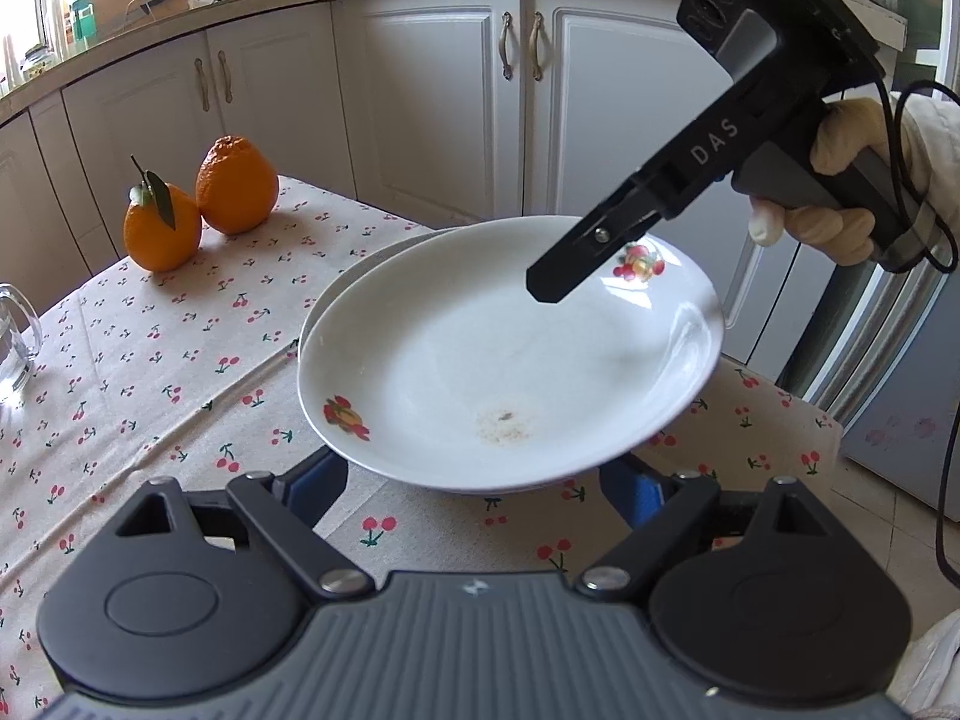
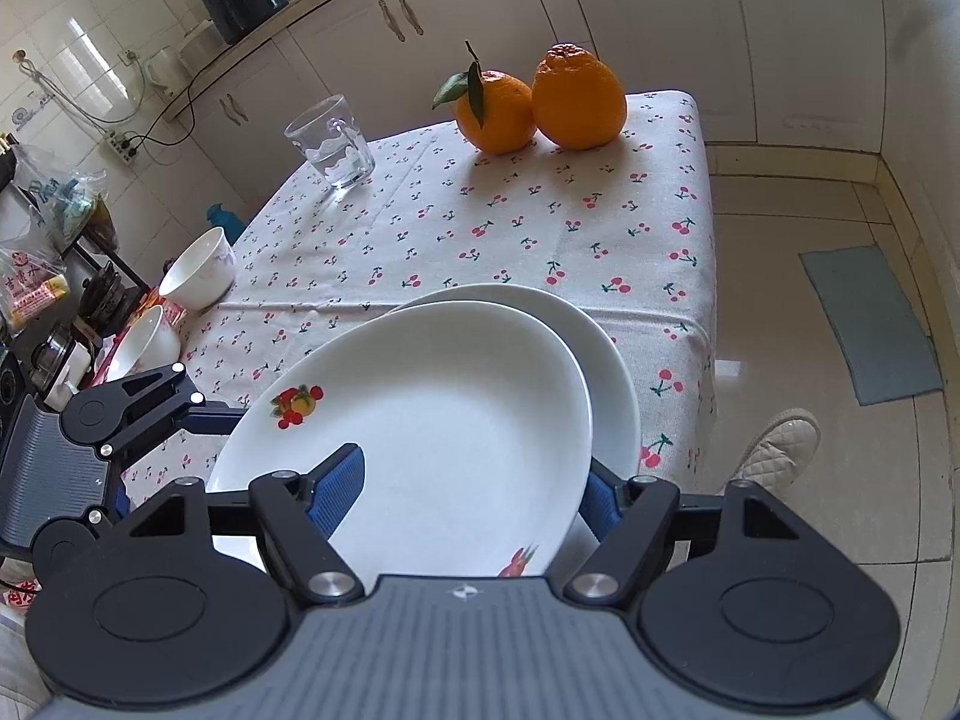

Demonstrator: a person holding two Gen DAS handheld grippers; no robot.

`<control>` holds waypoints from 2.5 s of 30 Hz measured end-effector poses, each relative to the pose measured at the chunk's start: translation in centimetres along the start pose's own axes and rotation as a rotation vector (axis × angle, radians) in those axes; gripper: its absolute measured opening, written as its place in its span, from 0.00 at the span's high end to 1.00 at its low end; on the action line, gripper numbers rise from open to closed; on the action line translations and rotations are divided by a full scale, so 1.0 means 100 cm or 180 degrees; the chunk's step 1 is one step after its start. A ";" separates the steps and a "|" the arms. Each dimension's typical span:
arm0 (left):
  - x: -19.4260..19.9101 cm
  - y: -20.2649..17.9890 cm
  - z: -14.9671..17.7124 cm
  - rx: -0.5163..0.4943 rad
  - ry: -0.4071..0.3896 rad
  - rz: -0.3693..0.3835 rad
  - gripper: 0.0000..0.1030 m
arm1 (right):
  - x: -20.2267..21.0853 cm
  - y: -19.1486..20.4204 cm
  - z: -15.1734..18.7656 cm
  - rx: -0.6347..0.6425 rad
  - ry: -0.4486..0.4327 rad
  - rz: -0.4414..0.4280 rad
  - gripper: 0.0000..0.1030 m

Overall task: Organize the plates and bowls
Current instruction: 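Carry the flower-decal plate over the stacked plates with the right gripper, then lower the flower-decal plate onto the plate stack with the right gripper, then open the right gripper and withdraw it from the plate stack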

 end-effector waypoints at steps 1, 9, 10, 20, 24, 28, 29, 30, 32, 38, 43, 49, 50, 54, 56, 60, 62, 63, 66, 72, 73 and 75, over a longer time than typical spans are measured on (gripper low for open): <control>0.000 0.000 0.000 0.0003 -0.0001 0.0004 0.12 | 0.001 0.000 0.001 -0.0004 0.0003 0.0012 0.23; -0.001 0.002 0.001 0.0057 -0.0014 0.0046 0.12 | 0.007 0.004 0.006 0.0013 -0.0005 0.0099 0.23; -0.001 0.003 0.001 0.0070 -0.0017 0.0050 0.11 | 0.008 0.005 0.006 0.0019 -0.0004 0.0113 0.23; 0.001 0.001 0.001 0.0081 -0.0055 0.0039 0.12 | 0.020 0.012 0.012 0.0029 -0.0018 0.0213 0.23; 0.004 0.001 0.002 0.0106 -0.0084 0.0041 0.12 | 0.020 0.017 0.015 0.0056 0.0005 0.0302 0.23; 0.008 0.000 0.002 0.0109 -0.0123 0.0047 0.12 | 0.021 0.019 0.017 0.0069 -0.0005 0.0337 0.23; 0.009 0.000 0.002 0.0109 -0.0130 0.0047 0.12 | 0.021 0.019 0.018 0.0059 -0.0011 0.0338 0.23; 0.009 0.000 0.003 0.0112 -0.0134 0.0048 0.12 | 0.021 0.019 0.018 0.0053 -0.0016 0.0342 0.23; 0.011 0.000 0.003 0.0121 -0.0136 0.0044 0.12 | 0.021 0.020 0.018 0.0037 -0.0021 0.0368 0.23; 0.015 0.003 0.005 0.0141 -0.0155 0.0034 0.12 | 0.020 0.027 0.019 0.0097 0.0023 0.0508 0.23; 0.019 0.003 0.006 0.0174 -0.0221 0.0046 0.12 | 0.020 0.028 0.020 0.0134 0.0048 0.0549 0.23; 0.024 0.003 0.008 0.0169 -0.0238 0.0017 0.12 | 0.020 0.030 0.021 0.0147 0.0064 0.0588 0.23; 0.025 0.003 0.009 0.0173 -0.0241 0.0018 0.12 | 0.020 0.031 0.022 0.0148 0.0067 0.0601 0.23; 0.028 0.003 0.011 0.0162 -0.0243 0.0005 0.12 | 0.019 0.032 0.024 0.0152 0.0095 0.0658 0.23; 0.029 0.003 0.012 0.0165 -0.0245 -0.0001 0.12 | 0.018 0.032 0.025 0.0160 0.0112 0.0682 0.23; 0.032 0.004 0.013 0.0163 -0.0253 -0.0034 0.11 | 0.018 0.034 0.027 0.0179 0.0117 0.0696 0.21; 0.036 0.003 0.015 0.0165 -0.0268 -0.0065 0.09 | 0.019 0.039 0.027 0.0190 0.0086 0.0640 0.09; 0.037 0.003 0.015 0.0163 -0.0277 -0.0084 0.09 | 0.021 0.043 0.028 0.0209 0.0060 0.0617 0.07; 0.043 0.004 0.017 0.0176 -0.0305 -0.0136 0.08 | 0.023 0.055 0.027 0.0297 -0.0002 0.0579 0.03; 0.065 0.007 0.021 0.0244 -0.0483 -0.0284 0.05 | 0.028 0.093 0.029 0.0541 -0.0220 0.0635 0.01; 0.070 0.008 0.022 0.0243 -0.0506 -0.0321 0.05 | 0.028 0.100 0.030 0.0563 -0.0258 0.0652 0.01; 0.079 0.009 0.025 0.0246 -0.0529 -0.0386 0.04 | 0.027 0.112 0.031 0.0573 -0.0343 0.0719 0.01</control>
Point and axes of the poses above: each gripper's, at about its wrist camera, not at the fingertips, and x roughly against the way its jaws point, y to its left, z to its underside, the point moved 2 cm from there along -x, roughly the way its jaws point, and after that the axes turned 2 degrees about -y, right-handed, at the moved point
